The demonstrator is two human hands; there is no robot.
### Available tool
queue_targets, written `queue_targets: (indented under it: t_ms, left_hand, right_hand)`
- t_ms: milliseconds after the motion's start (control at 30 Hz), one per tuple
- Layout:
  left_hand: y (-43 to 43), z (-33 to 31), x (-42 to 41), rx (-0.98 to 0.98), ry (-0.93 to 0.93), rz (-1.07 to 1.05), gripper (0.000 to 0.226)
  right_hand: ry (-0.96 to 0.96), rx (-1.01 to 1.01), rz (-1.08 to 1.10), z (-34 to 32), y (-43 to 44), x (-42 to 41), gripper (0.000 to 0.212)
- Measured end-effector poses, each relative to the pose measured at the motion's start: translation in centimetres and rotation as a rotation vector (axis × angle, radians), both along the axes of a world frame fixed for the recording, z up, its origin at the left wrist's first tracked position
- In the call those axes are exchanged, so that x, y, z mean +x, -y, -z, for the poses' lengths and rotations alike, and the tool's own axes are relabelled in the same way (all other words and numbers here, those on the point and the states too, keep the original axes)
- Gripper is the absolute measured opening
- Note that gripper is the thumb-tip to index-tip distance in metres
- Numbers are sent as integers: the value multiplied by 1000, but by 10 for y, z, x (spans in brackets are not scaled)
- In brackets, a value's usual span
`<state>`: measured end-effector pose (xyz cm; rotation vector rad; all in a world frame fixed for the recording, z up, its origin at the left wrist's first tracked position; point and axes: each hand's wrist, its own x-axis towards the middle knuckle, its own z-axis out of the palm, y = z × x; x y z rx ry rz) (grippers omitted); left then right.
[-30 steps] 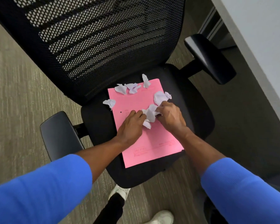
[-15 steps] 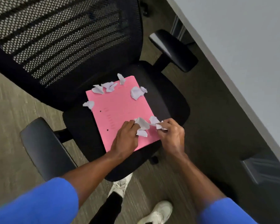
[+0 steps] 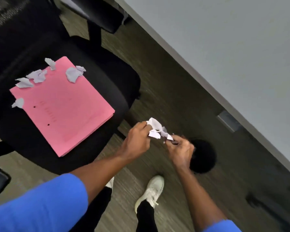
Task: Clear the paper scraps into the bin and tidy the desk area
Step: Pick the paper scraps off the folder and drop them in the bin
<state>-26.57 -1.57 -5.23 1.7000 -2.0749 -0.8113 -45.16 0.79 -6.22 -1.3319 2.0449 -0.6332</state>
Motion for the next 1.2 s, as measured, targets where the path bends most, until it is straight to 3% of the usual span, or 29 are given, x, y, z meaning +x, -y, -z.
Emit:
queue_targets:
  t_ms: [100, 200, 267, 333, 467, 700, 933, 1000, 1100, 1200]
  left_hand:
    - [-12, 16, -47, 71, -10, 57, 22]
    - [-23, 34, -92, 172, 13, 85, 27]
    - [-30, 45, -120, 246, 56, 122, 36]
    - [-36, 56, -146, 246, 32, 138, 36]
    - [-48, 79, -190, 216, -79, 165, 27]
    - [-60, 134, -247, 350, -27, 211, 35]
    - [-55, 178, -279, 489, 41, 128, 36]
    - [-52, 188, -285, 545, 52, 131, 43]
    - [-51, 203, -291, 621, 68, 157, 54]
    - [-52, 209, -289, 700, -72, 181, 51]
  right_hand:
    - [9, 145, 142, 22, -32, -46, 11]
    - [7, 159, 258, 41, -57, -87, 10]
    - [114, 164, 404, 53, -70, -109, 17]
    - [191, 184, 509, 65, -81, -131, 18]
    - [99, 217, 582, 87, -94, -172, 22]
    - [20, 158, 477, 120, -107, -218, 13]
    - [-87, 318, 400, 153, -99, -254, 21]
    - [-46, 351, 394, 162, -94, -262, 19]
    - [191, 350, 442, 174, -87, -266, 15]
    - [231, 337, 446, 184, -84, -268, 22]
